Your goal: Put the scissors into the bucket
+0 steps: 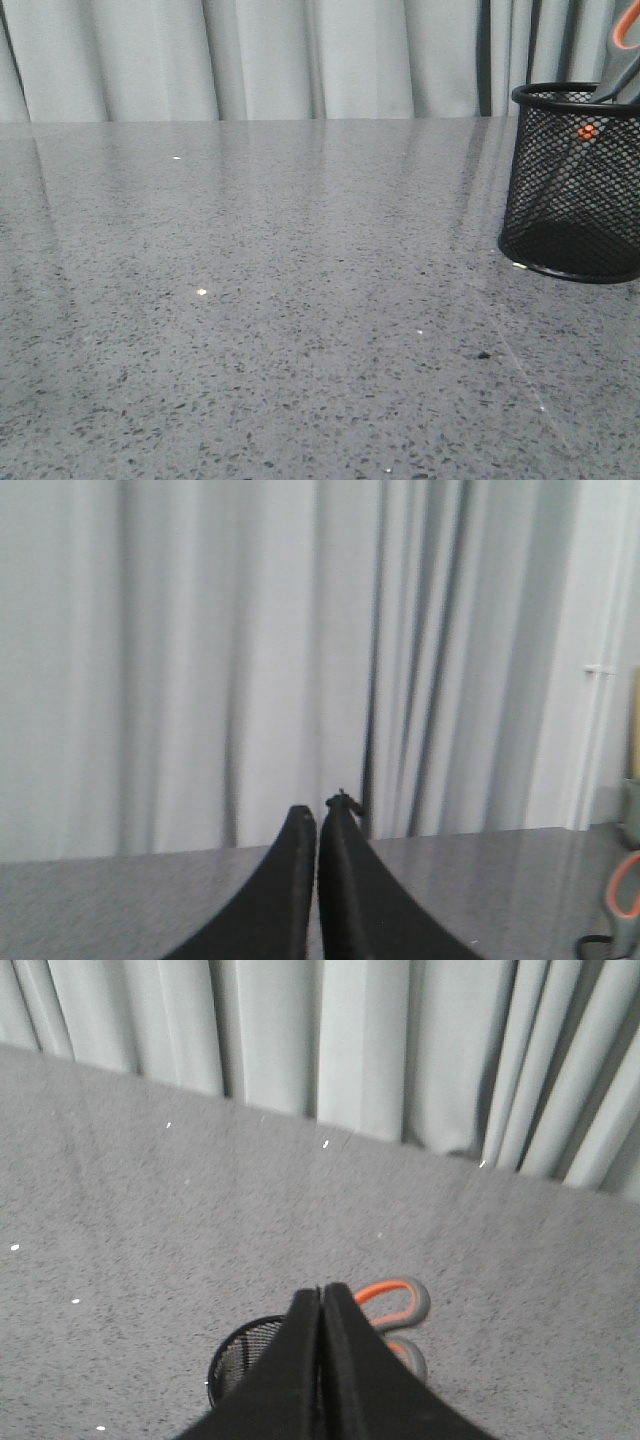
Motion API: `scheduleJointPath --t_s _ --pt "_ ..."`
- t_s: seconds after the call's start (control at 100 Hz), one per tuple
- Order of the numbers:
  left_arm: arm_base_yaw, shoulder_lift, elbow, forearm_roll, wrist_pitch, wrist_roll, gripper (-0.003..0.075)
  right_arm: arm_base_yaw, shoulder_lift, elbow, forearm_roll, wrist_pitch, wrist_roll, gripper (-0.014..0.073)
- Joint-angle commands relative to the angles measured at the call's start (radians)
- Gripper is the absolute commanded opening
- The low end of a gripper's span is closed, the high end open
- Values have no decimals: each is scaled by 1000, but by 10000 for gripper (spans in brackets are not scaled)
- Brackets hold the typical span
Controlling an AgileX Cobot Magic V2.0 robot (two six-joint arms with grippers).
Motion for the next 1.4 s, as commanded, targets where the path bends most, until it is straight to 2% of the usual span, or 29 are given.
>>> scheduleJointPath --t_s 0.0,0.17,0.36,0.52,1.17,1.39 --pt "54 -3 31 -22 -90 -2 -20 -2 -144 157 8 -194 -39 -46" --pt "88 -3 50 -2 -43 -2 -20 -2 -416 457 8 -351 -39 -46" --pt "88 -3 50 12 -43 -2 -20 -2 -622 611 13 -439 -38 -46" --pt "88 -3 50 12 -42 -2 -20 -2 -596 618 13 -401 -38 -46" --pt "88 -3 50 12 -42 -2 -20 -2 -594 621 13 -398 -38 -46" --pt "88 -17 105 12 -39 0 -20 -2 -594 621 13 -398 -38 -46"
